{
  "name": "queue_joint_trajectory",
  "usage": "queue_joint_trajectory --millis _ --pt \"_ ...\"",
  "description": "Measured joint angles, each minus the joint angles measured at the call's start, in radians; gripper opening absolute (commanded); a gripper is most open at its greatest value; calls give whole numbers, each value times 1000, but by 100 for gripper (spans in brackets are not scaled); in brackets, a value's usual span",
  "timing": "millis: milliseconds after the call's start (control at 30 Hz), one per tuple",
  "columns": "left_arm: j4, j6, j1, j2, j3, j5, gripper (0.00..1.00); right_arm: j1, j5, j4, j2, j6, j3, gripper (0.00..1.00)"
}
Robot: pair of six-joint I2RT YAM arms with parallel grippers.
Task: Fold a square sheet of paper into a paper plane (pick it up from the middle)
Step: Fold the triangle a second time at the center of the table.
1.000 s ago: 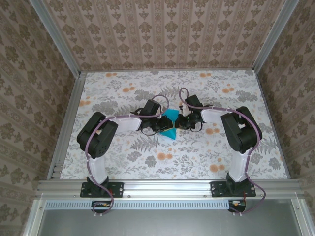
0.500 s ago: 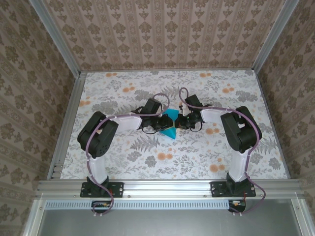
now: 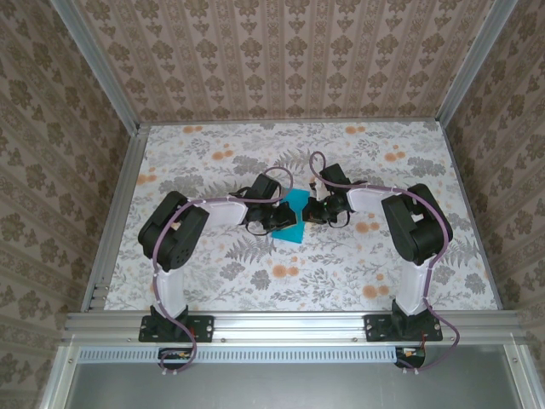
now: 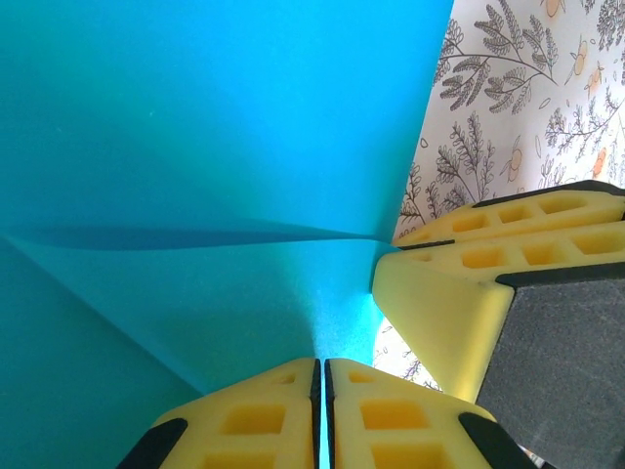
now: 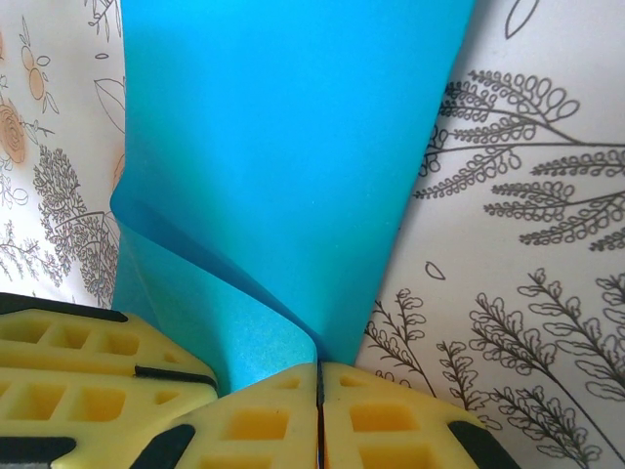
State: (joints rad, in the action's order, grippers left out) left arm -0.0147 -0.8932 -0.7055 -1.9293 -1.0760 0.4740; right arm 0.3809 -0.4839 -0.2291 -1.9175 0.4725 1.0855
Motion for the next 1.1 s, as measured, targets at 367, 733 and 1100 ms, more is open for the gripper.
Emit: queue_joint_trajectory --millis 367,733,1100 --pt "-1 0 0 0 0 -4 12 0 -26 5 -6 -2 2 8" --pt "-8 0 0 0 0 -15 12 0 -34 13 -11 -2 3 8" --pt "-9 0 0 0 1 -30 11 0 -43 12 -27 -2 22 10"
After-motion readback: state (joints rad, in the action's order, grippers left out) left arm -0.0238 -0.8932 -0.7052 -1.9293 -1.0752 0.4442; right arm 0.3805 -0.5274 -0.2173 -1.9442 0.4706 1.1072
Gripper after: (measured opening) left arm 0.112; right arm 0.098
